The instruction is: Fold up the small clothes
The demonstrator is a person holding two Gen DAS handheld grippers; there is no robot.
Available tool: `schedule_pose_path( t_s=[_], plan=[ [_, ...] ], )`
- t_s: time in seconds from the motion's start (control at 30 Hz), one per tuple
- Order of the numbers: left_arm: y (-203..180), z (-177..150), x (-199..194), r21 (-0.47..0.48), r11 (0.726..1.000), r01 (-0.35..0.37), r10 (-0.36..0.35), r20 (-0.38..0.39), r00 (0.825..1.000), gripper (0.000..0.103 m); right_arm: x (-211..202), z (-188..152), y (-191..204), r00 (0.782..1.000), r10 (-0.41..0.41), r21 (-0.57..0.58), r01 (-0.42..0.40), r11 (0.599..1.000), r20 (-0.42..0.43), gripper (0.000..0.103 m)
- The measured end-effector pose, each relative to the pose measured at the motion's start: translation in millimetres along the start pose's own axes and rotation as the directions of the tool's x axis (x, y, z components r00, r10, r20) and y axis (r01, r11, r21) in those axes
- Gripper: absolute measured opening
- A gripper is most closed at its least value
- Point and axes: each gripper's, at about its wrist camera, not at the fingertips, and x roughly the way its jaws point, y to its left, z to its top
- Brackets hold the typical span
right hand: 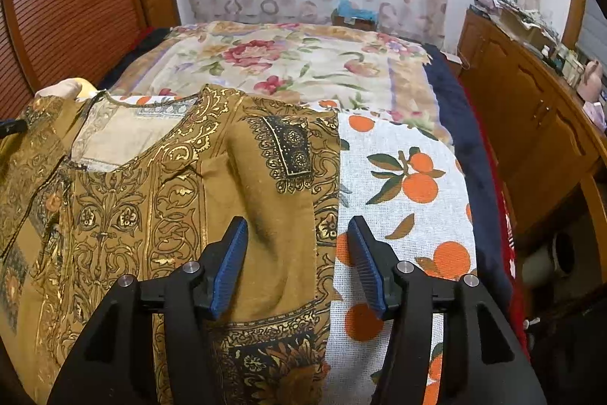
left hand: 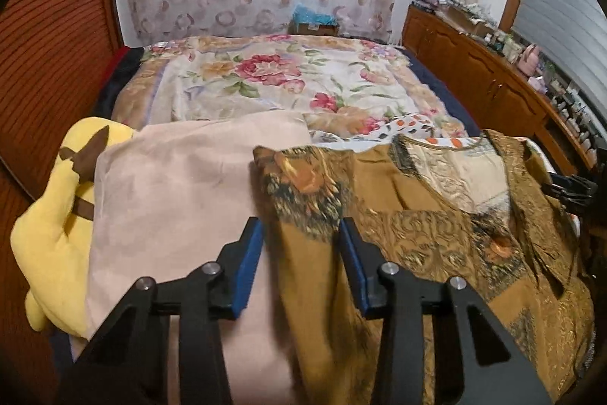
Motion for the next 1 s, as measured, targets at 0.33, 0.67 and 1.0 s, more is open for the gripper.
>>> schedule_pose_path(
  t_s=[0.33,0.67,1.0],
  plan=[
    [-5,5,-2,0.032,0.999,0.043,-0.044,0.023,0.999,0.004,12,21,-9,1.0,0.02,0.004,-0.02,1.0,-0.02,0.055],
    [-33,-4,-46,0.087,0.993,0.079,-0.09,0.139,0.986,0.002,27,39,0,0.997,0.065,-0.04,-0.067,0.997,-0.04,0.006],
    [-60,-47,-119,0.118,0.981,0.157,-0.18,0.216,0.96,0.002,-73,16,23,0.981,0.088,-0.06,-0.079,0.995,0.174,0.002]
  ],
)
